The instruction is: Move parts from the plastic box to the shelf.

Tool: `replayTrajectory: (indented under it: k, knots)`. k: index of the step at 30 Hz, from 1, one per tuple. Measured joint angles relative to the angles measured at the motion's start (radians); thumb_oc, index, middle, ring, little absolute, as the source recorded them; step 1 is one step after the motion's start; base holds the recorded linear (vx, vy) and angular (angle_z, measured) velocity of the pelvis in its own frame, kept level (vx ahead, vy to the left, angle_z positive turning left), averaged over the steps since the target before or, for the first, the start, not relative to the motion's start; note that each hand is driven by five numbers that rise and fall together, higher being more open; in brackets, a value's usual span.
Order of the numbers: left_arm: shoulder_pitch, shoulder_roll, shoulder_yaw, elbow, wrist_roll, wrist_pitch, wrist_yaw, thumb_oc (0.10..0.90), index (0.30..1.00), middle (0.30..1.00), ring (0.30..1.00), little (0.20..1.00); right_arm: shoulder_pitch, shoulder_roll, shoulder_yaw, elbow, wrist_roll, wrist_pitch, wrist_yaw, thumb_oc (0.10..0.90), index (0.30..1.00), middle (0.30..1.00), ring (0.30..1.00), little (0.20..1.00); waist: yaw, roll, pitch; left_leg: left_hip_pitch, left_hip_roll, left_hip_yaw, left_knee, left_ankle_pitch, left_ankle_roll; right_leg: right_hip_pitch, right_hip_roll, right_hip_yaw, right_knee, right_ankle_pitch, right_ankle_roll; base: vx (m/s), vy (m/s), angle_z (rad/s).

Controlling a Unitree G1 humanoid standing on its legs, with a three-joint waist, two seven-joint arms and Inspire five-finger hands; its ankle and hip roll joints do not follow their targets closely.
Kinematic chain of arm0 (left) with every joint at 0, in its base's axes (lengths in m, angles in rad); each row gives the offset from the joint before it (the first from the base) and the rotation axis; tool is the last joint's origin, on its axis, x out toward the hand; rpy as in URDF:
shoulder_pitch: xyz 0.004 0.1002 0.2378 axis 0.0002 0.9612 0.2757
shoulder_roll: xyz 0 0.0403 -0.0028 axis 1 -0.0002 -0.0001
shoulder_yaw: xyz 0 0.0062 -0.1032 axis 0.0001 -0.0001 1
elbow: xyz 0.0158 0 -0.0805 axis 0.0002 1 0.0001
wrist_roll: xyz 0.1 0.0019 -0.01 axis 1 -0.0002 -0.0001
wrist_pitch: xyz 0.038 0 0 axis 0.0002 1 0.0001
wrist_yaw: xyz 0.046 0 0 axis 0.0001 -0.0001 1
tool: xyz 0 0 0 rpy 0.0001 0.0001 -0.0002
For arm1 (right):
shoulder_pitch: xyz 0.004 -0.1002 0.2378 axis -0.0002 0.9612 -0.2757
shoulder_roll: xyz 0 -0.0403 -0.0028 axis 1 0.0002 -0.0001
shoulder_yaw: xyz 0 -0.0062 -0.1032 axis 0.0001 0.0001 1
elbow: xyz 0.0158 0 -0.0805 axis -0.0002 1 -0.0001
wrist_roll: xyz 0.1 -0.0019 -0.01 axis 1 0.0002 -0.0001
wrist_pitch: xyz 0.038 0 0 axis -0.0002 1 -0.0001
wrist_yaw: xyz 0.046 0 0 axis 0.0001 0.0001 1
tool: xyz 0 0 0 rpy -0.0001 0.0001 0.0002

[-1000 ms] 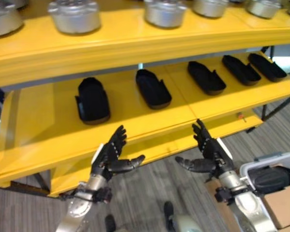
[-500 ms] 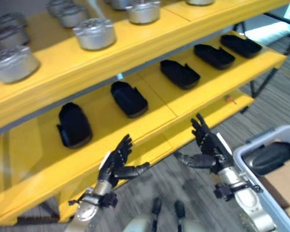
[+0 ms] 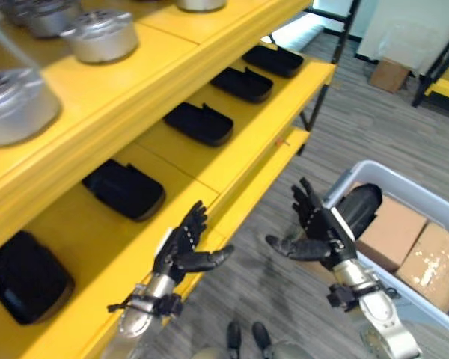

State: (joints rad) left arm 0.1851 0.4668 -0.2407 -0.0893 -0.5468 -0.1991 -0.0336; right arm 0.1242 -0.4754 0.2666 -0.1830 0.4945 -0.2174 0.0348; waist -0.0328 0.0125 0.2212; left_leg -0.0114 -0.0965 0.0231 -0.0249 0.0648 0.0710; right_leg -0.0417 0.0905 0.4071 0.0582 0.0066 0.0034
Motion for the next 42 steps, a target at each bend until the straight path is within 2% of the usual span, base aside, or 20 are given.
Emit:
replayTrajectory:
  k: [4,5,6,9,10,12,13,16,17,18,23,27,28,30,33,34,36,39,40,42]
  knots:
    - [-0.031,0.008,0.001,0.003,0.002,-0.002,0.003,0.900,1.000,1.000,1.000,1.000,-0.027,0.014,0.052,0.027,0.001,0.008,0.004,0.900,1.000,1.000,1.000,1.000,-0.014,0.002,0.001,0.043,0.008,0.002,-0.005,-0.006,0.008,0.001,0.016,0.006,0.042,0.000,0.026,0.04,0.032,-0.40]
    - [-0.039,0.022,0.003,0.003,0.003,-0.005,0.006,0.900,1.000,1.000,1.000,1.000,-0.048,0.020,0.068,0.046,0.000,0.010,0.009,0.900,1.000,1.000,1.000,1.000,-0.013,0.009,0.001,0.051,0.029,0.011,-0.021,-0.018,0.016,-0.037,0.044,-0.010,0.099,-0.005,0.053,0.02,0.003,-0.84]
    - [-0.052,0.031,0.010,0.008,0.003,-0.007,0.008,0.900,1.000,1.000,1.000,1.000,-0.088,0.028,0.082,0.073,-0.001,0.009,0.009,0.900,1.000,1.000,1.000,1.000,0.008,0.017,0.002,0.055,0.054,0.063,-0.054,-0.021,0.021,-0.107,0.037,-0.137,0.169,-0.047,0.146,0.04,-0.013,-1.20]
    - [-0.051,0.014,0.009,0.042,0.003,-0.006,0.027,0.900,1.000,1.000,1.000,1.000,-0.160,0.037,0.114,0.112,-0.002,0.026,0.007,0.900,1.000,1.000,1.000,1.000,0.037,0.026,0.009,0.049,0.057,0.193,-0.054,-0.031,0.031,-0.216,-0.119,-0.344,0.190,-0.061,0.148,0.08,-0.049,-1.36]
    - [-0.038,0.010,0.009,0.051,0.002,-0.004,0.028,0.900,1.000,1.000,1.000,1.000,-0.185,0.038,0.125,0.113,-0.003,0.028,0.008,0.900,1.000,1.000,1.000,1.000,0.041,0.040,0.017,0.048,0.061,0.247,-0.054,-0.039,0.028,-0.257,-0.210,-0.453,0.134,-0.043,0.151,0.17,-0.110,-1.27]
    - [-0.026,0.006,0.007,0.059,0.003,0.001,0.023,0.900,1.000,1.000,1.000,1.000,-0.179,0.038,0.128,0.111,-0.003,0.029,0.002,0.900,1.000,1.000,1.000,1.000,0.021,0.040,0.019,0.047,0.056,0.261,-0.055,-0.046,0.023,-0.260,-0.290,-0.490,0.008,0.023,0.161,0.27,-0.186,-0.75]
    - [-0.020,-0.004,0.011,0.060,0.003,-0.003,0.023,0.900,1.000,1.000,1.000,1.000,-0.150,0.045,0.119,0.110,-0.011,0.030,-0.012,0.900,1.000,1.000,1.000,1.000,0.003,0.014,0.016,0.050,0.057,0.267,-0.054,-0.066,-0.009,-0.252,-0.324,-0.510,-0.079,0.056,0.165,0.21,-0.166,-0.17]
    - [-0.010,-0.021,0.008,0.066,0.004,-0.002,0.020,0.900,1.000,1.000,1.000,1.000,-0.078,0.044,0.101,0.108,-0.019,0.032,-0.014,0.900,1.000,1.000,1.000,1.000,-0.014,-0.042,-0.003,0.051,0.056,0.231,-0.054,-0.071,-0.042,-0.173,-0.304,-0.501,-0.089,0.105,0.143,0.23,-0.224,0.34]
    - [-0.008,-0.029,0.008,0.069,0.004,0.001,0.022,0.900,1.000,1.000,1.000,1.000,-0.064,0.036,0.101,0.110,-0.019,0.034,-0.014,0.900,1.000,1.000,1.000,1.000,-0.021,-0.051,-0.008,0.052,0.060,0.205,-0.054,-0.068,-0.065,-0.143,-0.293,-0.488,-0.126,0.171,0.123,0.28,-0.256,0.67]
    - [-0.007,-0.036,0.008,0.068,0.004,0.002,0.020,0.900,1.000,1.000,1.000,1.000,-0.056,0.030,0.099,0.110,-0.019,0.037,-0.014,0.900,1.000,1.000,1.000,1.000,-0.022,-0.046,-0.009,0.053,0.080,0.187,-0.054,-0.061,-0.085,-0.132,-0.272,-0.506,-0.133,0.214,0.101,0.26,-0.254,0.46]
    - [-0.016,-0.048,0.008,0.067,0.003,0.002,0.022,0.900,1.000,1.000,1.000,1.000,-0.081,0.010,0.084,0.110,-0.018,0.041,-0.013,0.900,1.000,1.000,1.000,1.000,-0.018,-0.022,-0.019,0.045,0.220,0.142,0.033,-0.063,-0.129,-0.072,-0.142,-0.567,-0.145,0.149,0.011,0.23,-0.263,0.14]
    - [-0.013,-0.052,0.010,0.066,0.003,0.001,0.021,0.900,1.000,1.000,1.000,1.000,-0.083,0.000,0.073,0.104,-0.007,0.037,-0.009,0.900,1.000,1.000,1.000,1.000,-0.008,-0.040,-0.020,-0.090,0.254,0.065,0.425,-0.076,-0.156,-0.028,-0.117,-0.554,-0.119,0.089,-0.064,0.18,-0.208,-0.22]
    - [0.003,-0.053,0.008,0.065,0.003,0.003,0.016,0.900,1.000,1.000,1.000,1.000,-0.071,-0.014,0.066,0.102,0.000,0.033,0.000,0.900,1.000,1.000,1.000,1.000,-0.007,-0.028,-0.023,-0.181,0.267,-0.038,0.634,-0.014,-0.196,-0.025,-0.077,-0.532,-0.069,0.049,-0.096,0.21,-0.147,-0.53]
    - [0.007,-0.049,0.009,0.059,0.003,0.002,0.006,0.900,1.000,1.000,1.000,1.000,-0.038,-0.018,0.053,0.096,0.000,0.035,0.001,0.900,1.000,1.000,1.000,1.000,0.012,-0.062,-0.022,-0.301,0.242,-0.077,0.779,-0.063,-0.183,-0.010,-0.078,-0.493,-0.059,0.039,-0.096,0.14,0.008,-0.50]
    - [0.007,-0.051,0.006,0.060,0.002,0.007,-0.003,0.900,1.000,1.000,1.000,1.000,-0.019,-0.021,0.028,0.090,0.000,0.035,0.000,0.900,1.000,1.000,1.000,1.000,-0.002,-0.075,-0.017,-0.392,0.218,-0.030,0.599,-0.089,-0.164,0.009,-0.067,-0.466,-0.090,0.028,-0.070,0.26,0.170,-0.50]
    - [0.002,-0.054,0.007,0.081,0.002,0.007,-0.002,0.900,1.000,1.000,1.000,1.000,-0.019,-0.011,0.027,0.108,0.000,0.035,0.000,0.900,1.000,1.000,1.000,1.000,0.015,-0.085,-0.013,-0.324,0.223,-0.011,0.248,-0.056,-0.155,0.036,-0.058,-0.419,-0.109,0.026,-0.043,0.17,0.141,-0.59]
    - [0.004,-0.053,0.007,0.102,0.002,0.009,0.000,0.900,1.000,1.000,1.000,1.000,-0.025,-0.011,0.026,0.121,0.000,0.035,-0.005,0.900,1.000,1.000,1.000,1.000,0.015,-0.068,-0.008,-0.274,0.234,-0.036,0.028,-0.005,-0.161,0.075,-0.035,-0.417,-0.117,0.042,-0.065,0.24,0.184,-0.77]
    - [0.003,-0.057,0.009,0.115,0.002,0.008,0.001,0.900,1.000,1.000,1.000,1.000,-0.010,-0.007,0.024,0.120,-0.001,0.031,-0.010,0.900,1.000,1.000,1.000,1.000,0.012,-0.051,-0.010,-0.271,0.215,-0.128,0.023,0.039,-0.171,0.128,-0.012,-0.371,-0.131,-0.004,-0.001,0.33,0.282,-0.76]
    - [0.001,-0.058,0.012,0.119,0.002,0.008,0.001,0.900,1.000,1.000,1.000,1.000,-0.006,0.006,0.018,0.122,-0.001,0.031,-0.008,0.900,1.000,1.000,1.000,1.000,0.011,-0.048,-0.010,-0.243,0.215,-0.141,0.005,0.051,-0.163,0.142,-0.007,-0.361,-0.129,-0.008,-0.017,0.27,0.294,-0.90]
    - [0.000,-0.055,0.013,0.119,0.002,0.009,-0.005,0.900,1.000,1.000,1.000,1.000,0.016,0.018,0.007,0.108,0.000,0.031,-0.006,0.900,1.000,1.000,1.000,1.000,0.005,-0.042,-0.011,-0.186,0.197,-0.047,0.002,0.071,-0.133,0.180,-0.015,-0.339,-0.141,-0.011,-0.019,0.22,0.294,-0.85]
